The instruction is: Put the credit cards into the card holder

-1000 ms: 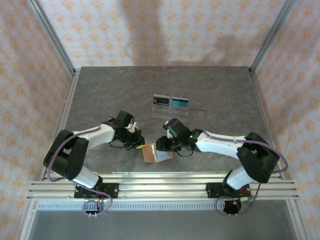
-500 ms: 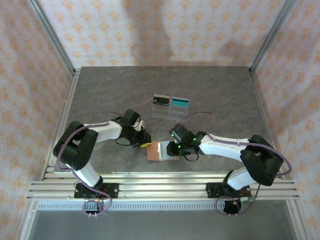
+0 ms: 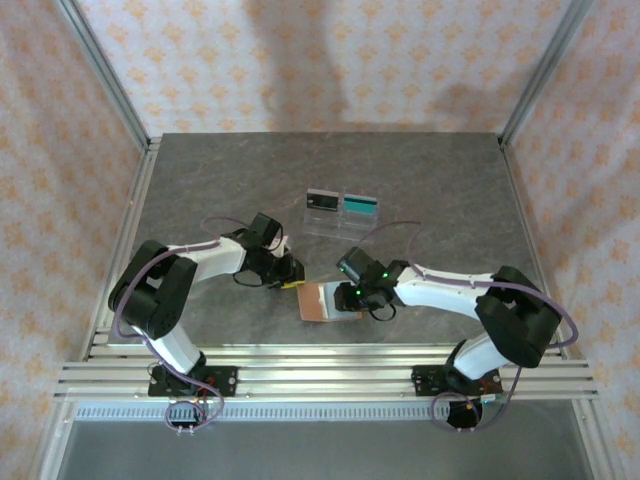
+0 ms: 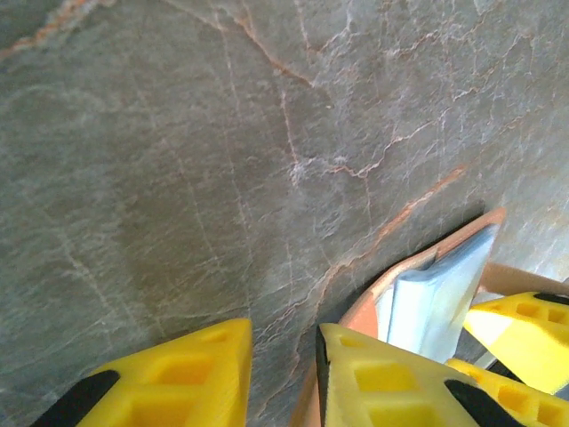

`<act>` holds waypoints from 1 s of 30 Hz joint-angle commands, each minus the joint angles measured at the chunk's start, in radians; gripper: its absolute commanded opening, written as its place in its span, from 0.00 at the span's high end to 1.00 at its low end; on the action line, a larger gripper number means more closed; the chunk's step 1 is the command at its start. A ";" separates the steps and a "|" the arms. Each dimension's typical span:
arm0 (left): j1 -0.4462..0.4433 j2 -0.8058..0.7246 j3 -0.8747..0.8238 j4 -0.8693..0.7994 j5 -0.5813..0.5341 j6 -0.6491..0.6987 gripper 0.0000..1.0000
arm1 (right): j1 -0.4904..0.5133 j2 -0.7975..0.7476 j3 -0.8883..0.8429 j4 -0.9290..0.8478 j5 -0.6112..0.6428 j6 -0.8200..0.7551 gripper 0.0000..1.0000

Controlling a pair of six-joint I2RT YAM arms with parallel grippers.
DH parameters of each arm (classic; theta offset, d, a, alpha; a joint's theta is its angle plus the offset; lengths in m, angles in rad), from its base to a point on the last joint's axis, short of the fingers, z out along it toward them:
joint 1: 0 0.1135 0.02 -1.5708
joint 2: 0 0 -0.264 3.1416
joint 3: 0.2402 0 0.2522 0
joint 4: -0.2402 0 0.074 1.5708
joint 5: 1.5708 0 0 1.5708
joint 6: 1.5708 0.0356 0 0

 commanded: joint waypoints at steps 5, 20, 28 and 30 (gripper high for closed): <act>0.005 -0.020 -0.024 0.040 0.015 -0.019 0.74 | 0.040 -0.033 0.142 -0.200 0.120 0.007 0.44; 0.023 -0.051 0.020 0.018 0.039 -0.034 0.72 | 0.204 0.186 0.262 -0.238 0.336 0.086 0.16; 0.049 -0.202 -0.004 0.106 0.148 -0.203 0.70 | 0.204 0.254 0.236 -0.201 0.335 0.116 0.15; 0.037 -0.240 -0.037 0.161 0.142 -0.266 0.70 | 0.205 0.254 0.225 -0.185 0.329 0.126 0.15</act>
